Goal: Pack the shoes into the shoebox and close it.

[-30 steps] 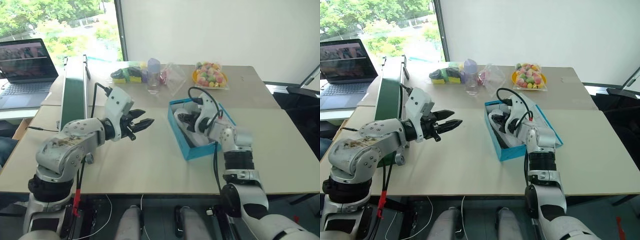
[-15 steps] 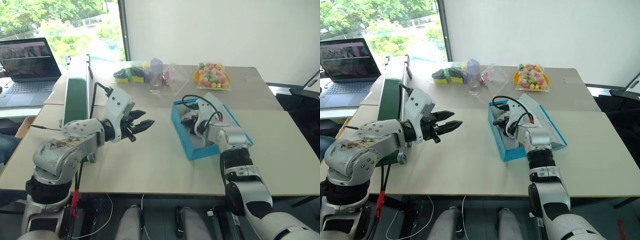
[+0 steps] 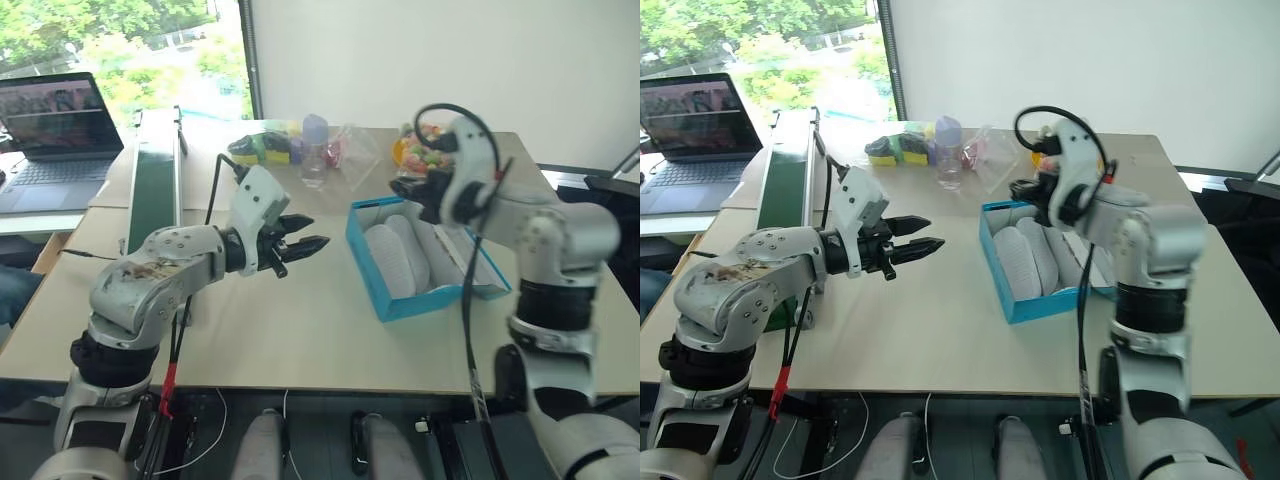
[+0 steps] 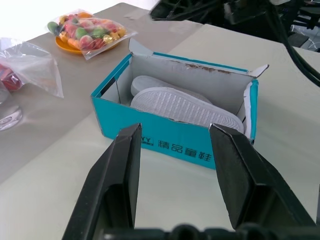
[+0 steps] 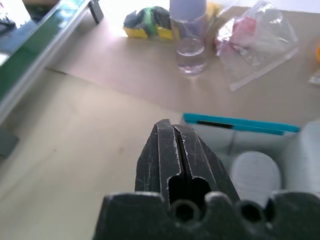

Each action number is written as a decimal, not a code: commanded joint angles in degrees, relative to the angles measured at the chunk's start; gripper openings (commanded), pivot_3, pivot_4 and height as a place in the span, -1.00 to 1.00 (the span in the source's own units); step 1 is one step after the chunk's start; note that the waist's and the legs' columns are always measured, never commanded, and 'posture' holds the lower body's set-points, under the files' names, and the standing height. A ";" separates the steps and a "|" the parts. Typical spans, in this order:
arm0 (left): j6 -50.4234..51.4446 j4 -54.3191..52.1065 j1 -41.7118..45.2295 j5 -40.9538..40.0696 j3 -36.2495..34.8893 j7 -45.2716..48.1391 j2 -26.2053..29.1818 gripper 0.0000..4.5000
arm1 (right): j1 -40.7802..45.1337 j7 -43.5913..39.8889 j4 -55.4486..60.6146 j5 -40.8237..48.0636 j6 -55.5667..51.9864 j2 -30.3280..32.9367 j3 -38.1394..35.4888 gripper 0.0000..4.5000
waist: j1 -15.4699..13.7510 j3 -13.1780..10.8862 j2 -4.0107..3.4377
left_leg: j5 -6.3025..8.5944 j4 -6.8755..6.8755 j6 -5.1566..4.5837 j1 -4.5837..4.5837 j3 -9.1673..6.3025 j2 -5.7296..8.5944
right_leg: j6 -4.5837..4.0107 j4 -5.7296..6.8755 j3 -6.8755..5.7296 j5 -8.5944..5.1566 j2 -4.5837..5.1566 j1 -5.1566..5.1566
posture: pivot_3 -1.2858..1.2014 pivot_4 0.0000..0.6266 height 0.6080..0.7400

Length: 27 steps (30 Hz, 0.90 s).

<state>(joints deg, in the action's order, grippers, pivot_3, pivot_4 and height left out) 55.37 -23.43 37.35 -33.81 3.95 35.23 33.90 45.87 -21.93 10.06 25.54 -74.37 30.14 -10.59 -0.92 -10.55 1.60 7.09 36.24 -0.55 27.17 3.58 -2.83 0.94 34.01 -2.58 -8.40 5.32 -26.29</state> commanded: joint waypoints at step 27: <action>-6.78 8.54 8.75 4.67 6.76 13.52 -0.79 0.01 | -38.55 -1.66 -3.75 2.64 21.87 -16.45 -22.76 -0.99 | 1.95 0.04 -0.44 | 0.02 -0.54 0.00 0.04 -0.07 -0.15 | -0.01 -0.81 -0.13 0.23 -0.16 0.00 | 0.03 -0.52 0.98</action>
<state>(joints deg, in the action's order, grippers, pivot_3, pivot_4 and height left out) 48.48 -12.72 44.84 -29.17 12.24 48.79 32.48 6.60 -24.13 7.47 29.60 -58.13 13.42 -34.35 1.03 -10.51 1.16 7.11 35.70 -0.55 27.21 3.53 -2.96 0.92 33.17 -2.70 -8.10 5.18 -26.29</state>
